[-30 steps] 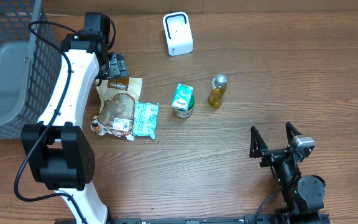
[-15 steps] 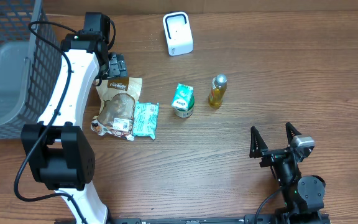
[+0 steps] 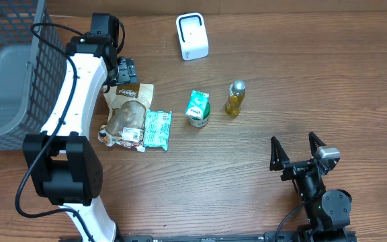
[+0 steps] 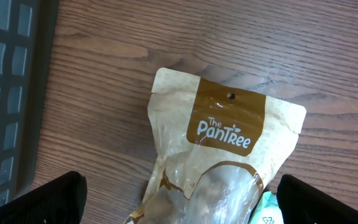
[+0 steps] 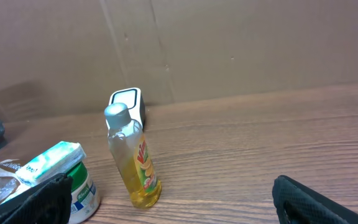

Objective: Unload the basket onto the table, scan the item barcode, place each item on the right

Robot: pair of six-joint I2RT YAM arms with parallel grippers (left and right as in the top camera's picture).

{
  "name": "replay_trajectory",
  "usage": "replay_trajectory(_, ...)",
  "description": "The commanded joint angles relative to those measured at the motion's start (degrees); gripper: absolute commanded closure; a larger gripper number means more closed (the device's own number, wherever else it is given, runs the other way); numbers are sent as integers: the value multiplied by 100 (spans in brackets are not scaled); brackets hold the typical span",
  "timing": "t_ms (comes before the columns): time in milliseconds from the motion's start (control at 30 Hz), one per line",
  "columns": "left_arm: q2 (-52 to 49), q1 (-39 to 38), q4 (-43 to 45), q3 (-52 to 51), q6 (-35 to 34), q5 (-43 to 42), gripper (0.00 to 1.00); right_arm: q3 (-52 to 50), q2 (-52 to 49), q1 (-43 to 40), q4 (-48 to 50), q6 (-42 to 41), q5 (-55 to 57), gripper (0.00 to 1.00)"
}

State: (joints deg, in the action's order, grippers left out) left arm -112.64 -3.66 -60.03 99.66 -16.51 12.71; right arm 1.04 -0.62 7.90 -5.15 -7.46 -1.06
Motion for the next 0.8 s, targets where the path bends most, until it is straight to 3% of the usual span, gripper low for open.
replay_trajectory(0, 24, -22, 9, 68, 2, 120, 1, -59, 46, -20, 31, 24, 33, 0)
replay_trajectory(767, 24, -22, 9, 68, 2, 120, 0, 295, 46, -20, -302, -168, 2, 0)
